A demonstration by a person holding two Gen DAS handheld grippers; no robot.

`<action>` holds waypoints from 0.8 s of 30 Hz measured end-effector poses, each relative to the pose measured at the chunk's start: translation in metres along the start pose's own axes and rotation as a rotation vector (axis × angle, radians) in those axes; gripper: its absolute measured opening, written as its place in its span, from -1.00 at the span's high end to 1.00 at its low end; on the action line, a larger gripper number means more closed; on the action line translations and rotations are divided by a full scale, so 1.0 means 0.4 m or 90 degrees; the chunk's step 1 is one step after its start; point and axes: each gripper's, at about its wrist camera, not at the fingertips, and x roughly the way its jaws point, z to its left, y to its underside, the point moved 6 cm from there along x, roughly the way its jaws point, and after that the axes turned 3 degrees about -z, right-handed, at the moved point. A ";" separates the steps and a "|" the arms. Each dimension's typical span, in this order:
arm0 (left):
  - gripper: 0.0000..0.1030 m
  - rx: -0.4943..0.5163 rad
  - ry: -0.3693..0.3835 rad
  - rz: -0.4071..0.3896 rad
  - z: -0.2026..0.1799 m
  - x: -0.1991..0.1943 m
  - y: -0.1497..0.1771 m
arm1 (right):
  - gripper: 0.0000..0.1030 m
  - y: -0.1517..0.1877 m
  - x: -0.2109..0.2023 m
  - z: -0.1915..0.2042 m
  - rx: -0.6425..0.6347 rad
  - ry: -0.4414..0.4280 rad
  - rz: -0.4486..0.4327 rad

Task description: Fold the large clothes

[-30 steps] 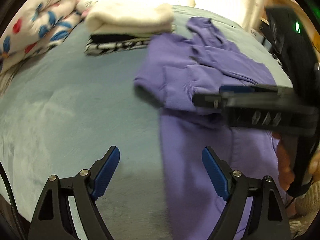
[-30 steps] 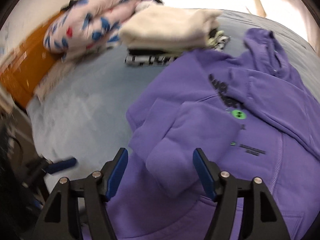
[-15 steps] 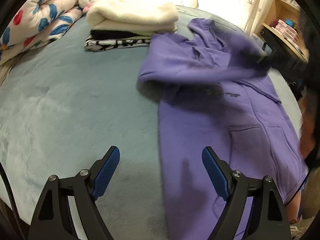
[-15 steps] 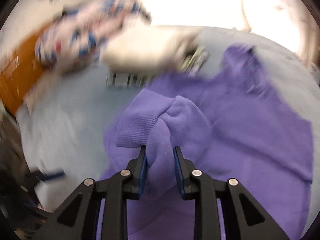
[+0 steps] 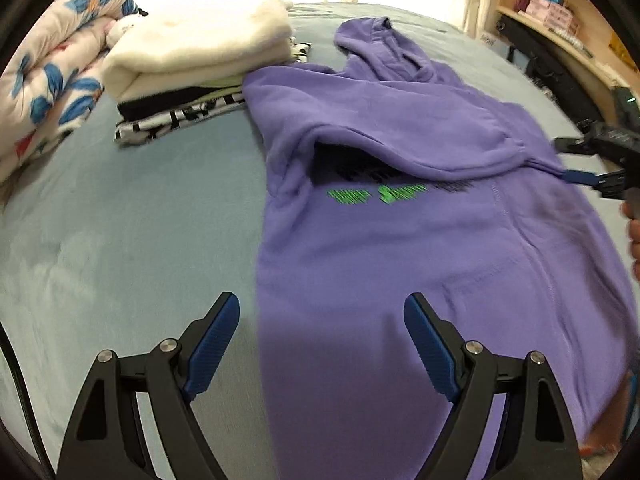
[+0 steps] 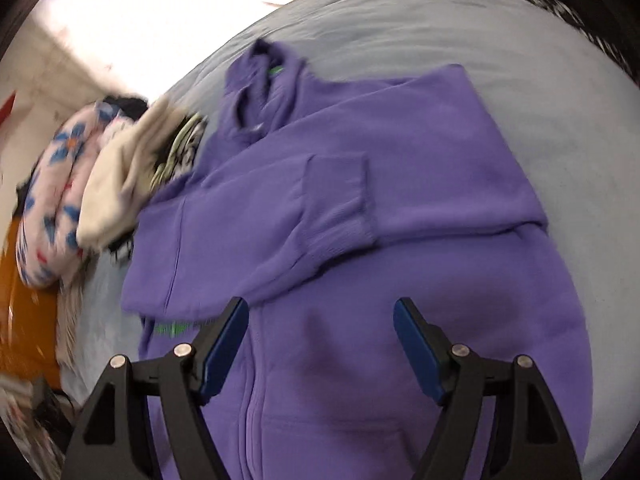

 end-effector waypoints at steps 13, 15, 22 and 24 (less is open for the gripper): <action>0.22 -0.069 -0.124 0.015 0.083 0.205 -0.195 | 0.34 -0.115 0.227 0.099 -0.189 0.124 0.037; 0.63 -0.104 -0.067 0.040 0.084 0.225 -0.195 | 0.70 -0.120 0.201 0.149 -0.225 0.101 0.021; 0.63 -0.071 -0.120 0.012 0.054 0.236 -0.200 | 0.66 -0.273 0.068 0.178 -0.252 0.124 -0.169; 0.61 -0.065 -0.130 0.017 0.048 0.251 -0.198 | 0.53 -0.275 0.144 0.122 -0.230 0.138 -0.094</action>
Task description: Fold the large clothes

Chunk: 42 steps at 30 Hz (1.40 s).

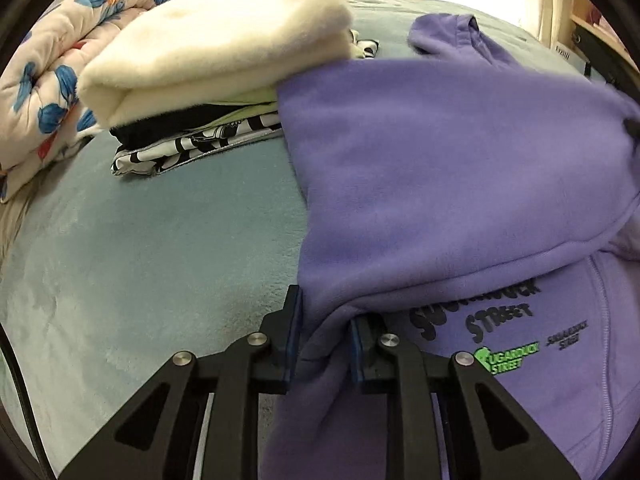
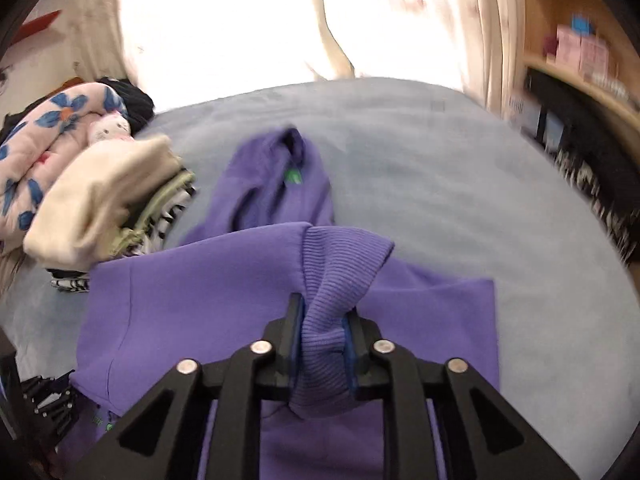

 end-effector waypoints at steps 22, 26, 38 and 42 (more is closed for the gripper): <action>-0.14 0.004 0.130 -0.153 -0.160 -0.116 -0.191 | -0.02 0.069 0.008 0.218 -0.001 -0.127 0.011; -0.14 -0.002 0.083 -0.121 -0.202 0.004 -0.219 | -0.01 0.052 0.088 0.223 -0.026 -0.078 0.013; -0.15 -0.013 0.022 -0.123 -0.032 0.110 -0.220 | 0.71 0.054 0.073 -0.070 0.012 0.059 0.007; -0.15 -0.004 0.021 -0.103 -0.031 0.089 -0.216 | 0.56 0.078 0.043 -0.101 0.060 0.016 0.029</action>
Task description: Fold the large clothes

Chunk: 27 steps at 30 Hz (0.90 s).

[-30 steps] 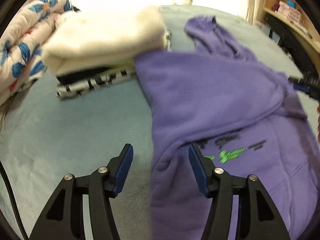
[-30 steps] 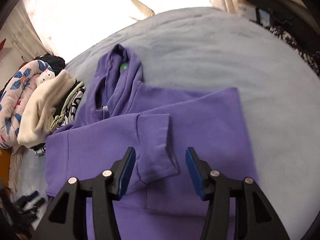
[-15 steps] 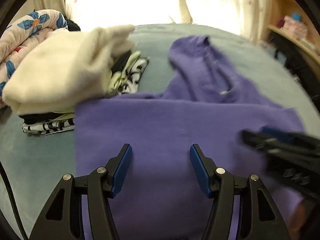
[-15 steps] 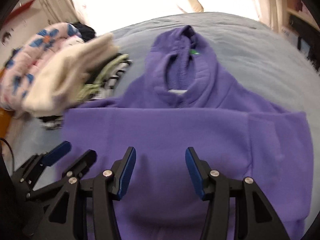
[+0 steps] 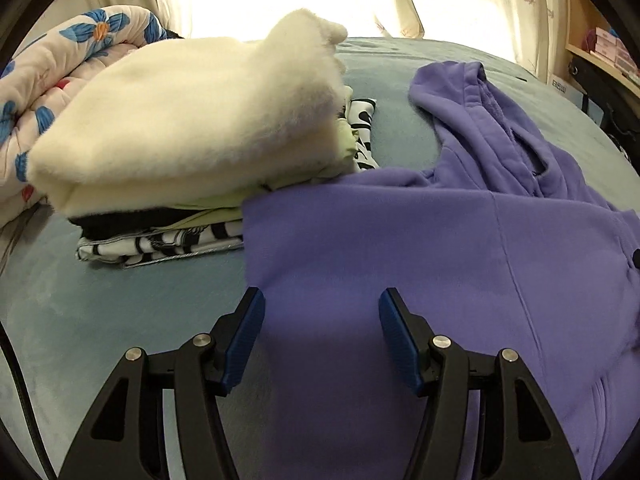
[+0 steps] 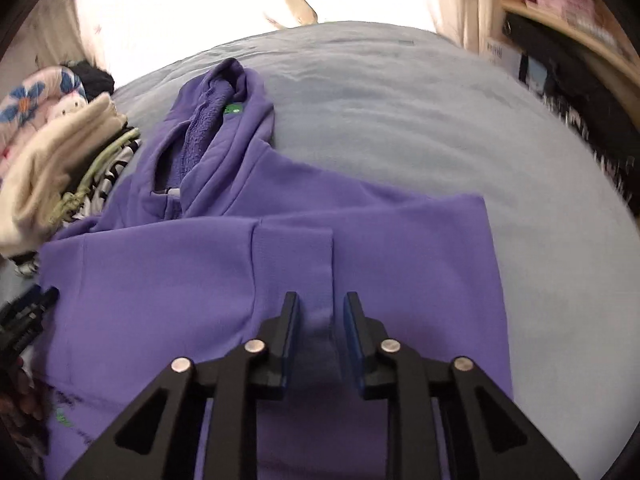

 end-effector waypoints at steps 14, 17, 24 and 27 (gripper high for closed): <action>-0.38 0.003 0.069 0.041 -0.125 -0.171 0.143 | 0.14 0.162 -0.079 0.280 -0.101 -0.105 0.045; -0.38 0.031 0.033 0.053 -0.112 -0.149 0.205 | 0.14 0.208 -0.046 0.236 -0.091 -0.067 0.085; -0.38 0.077 -0.007 0.040 -0.098 -0.206 0.238 | 0.14 0.251 -0.095 0.080 -0.025 -0.035 0.083; -0.38 0.059 0.002 0.051 -0.074 -0.239 0.254 | 0.14 0.282 -0.124 0.026 -0.003 -0.011 0.089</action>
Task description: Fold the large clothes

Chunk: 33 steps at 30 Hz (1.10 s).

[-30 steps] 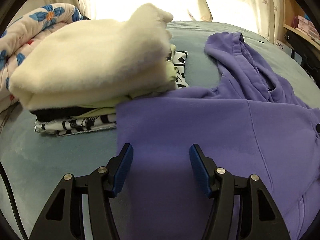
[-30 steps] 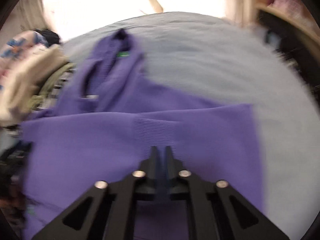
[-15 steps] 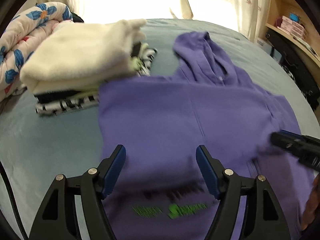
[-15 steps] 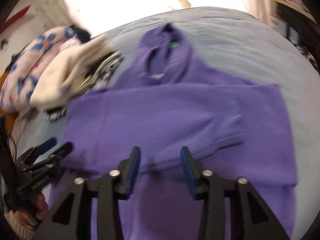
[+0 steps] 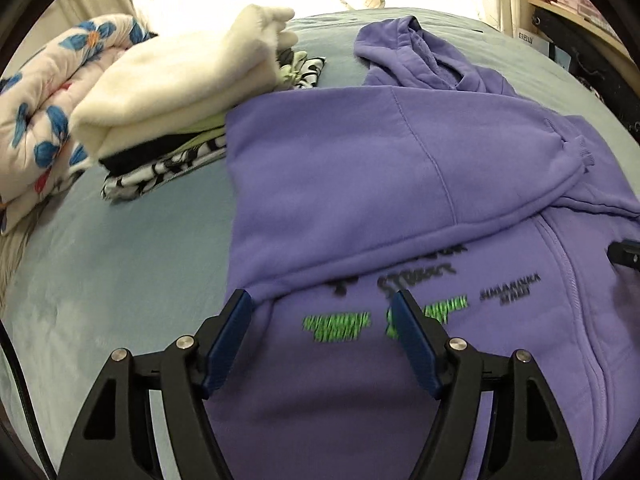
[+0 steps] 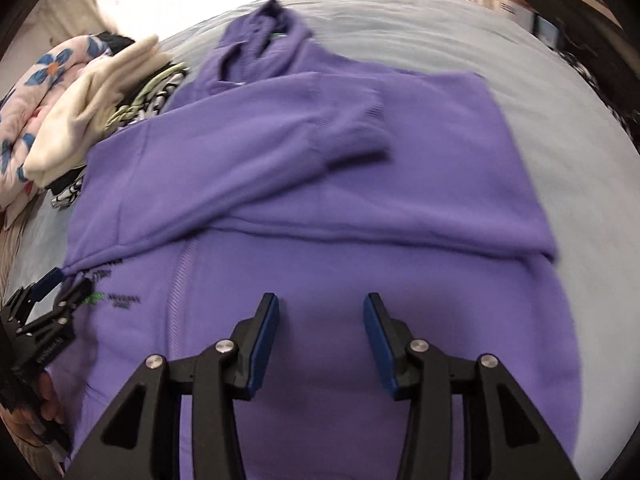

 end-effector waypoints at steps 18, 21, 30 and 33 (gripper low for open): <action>-0.39 -0.073 0.007 -0.037 0.123 -0.334 0.136 | 0.14 0.156 -0.320 -0.085 0.065 -0.021 -0.094; -0.40 -0.079 0.008 -0.047 0.132 -0.389 0.176 | 0.12 0.193 -0.367 -0.082 0.054 -0.021 -0.110; -0.56 -0.097 0.009 -0.071 0.166 -0.509 0.300 | -0.01 0.300 -0.484 -0.073 0.016 -0.016 -0.152; -0.56 -0.107 0.010 -0.075 0.185 -0.538 0.334 | -0.02 0.324 -0.514 -0.075 0.008 -0.015 -0.164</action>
